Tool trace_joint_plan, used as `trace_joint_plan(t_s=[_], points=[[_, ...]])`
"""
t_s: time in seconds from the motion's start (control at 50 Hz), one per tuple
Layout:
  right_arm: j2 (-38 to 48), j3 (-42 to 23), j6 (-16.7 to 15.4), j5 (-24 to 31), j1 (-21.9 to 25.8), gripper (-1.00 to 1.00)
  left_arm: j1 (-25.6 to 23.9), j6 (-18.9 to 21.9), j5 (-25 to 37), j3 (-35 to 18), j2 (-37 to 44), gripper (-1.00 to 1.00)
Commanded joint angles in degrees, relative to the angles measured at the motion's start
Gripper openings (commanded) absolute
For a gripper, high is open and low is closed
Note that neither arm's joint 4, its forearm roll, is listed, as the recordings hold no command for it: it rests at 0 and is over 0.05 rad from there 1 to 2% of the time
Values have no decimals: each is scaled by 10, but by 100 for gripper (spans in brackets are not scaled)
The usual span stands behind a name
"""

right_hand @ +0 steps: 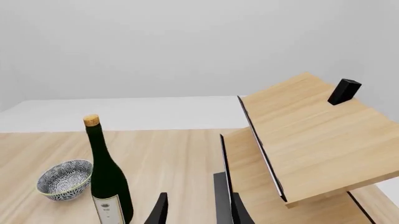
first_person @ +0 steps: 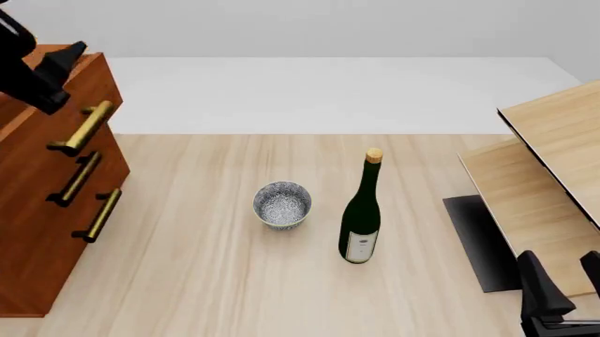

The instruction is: Close the bottom drawer of the cabinet and open the top drawer.

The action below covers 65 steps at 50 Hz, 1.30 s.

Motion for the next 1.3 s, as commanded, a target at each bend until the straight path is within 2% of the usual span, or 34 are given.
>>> trace_joint_plan(t_s=[0.02,0.08,0.1,0.14,0.2,0.28,0.42,0.48,0.5,0.54,0.6,0.66,0.68,0.72,0.74,0.78,0.82,0.88,0.9,1.04,1.12,1.3], points=[[0,0,-1,0,1,100,9,-162,146,-144,40,100],[0,0,-1,0,1,100,8,-204,180,-169,56,100],[0,0,-1,0,1,100,22,-217,186,-177,57,100],[0,0,0,0,1,100,32,-201,178,-173,48,100],[0,0,-1,0,2,100,40,-251,214,-212,66,100],[-1,0,-1,0,3,100,38,-290,241,-233,80,100],[-1,0,-2,0,1,100,49,-310,262,-245,88,100],[-1,0,-2,1,3,100,55,-326,272,-248,92,100],[-1,0,-2,1,3,100,45,-350,285,-254,101,100],[-1,0,-2,1,3,100,55,-344,281,-246,97,100],[-1,0,-2,1,3,100,60,-366,292,-250,102,100],[-1,0,-4,0,3,100,64,-355,290,-250,98,100],[-1,0,-4,0,3,100,65,-370,296,-253,102,100],[-2,1,-4,1,3,100,66,-373,296,-249,102,100],[-2,1,-4,1,3,100,61,-395,305,-250,109,100],[-3,2,-4,1,3,100,65,-393,300,-241,105,100],[-3,2,-4,1,3,100,66,-406,303,-239,107,100],[-4,2,-5,1,4,100,72,-403,298,-228,103,100],[-4,2,-5,1,4,100,73,-414,302,-228,105,100],[-4,3,-4,1,4,100,78,-420,295,-210,103,100],[-4,3,-4,1,3,100,81,-437,291,-193,105,100],[-4,3,-5,1,3,100,89,-439,282,-175,101,100]])
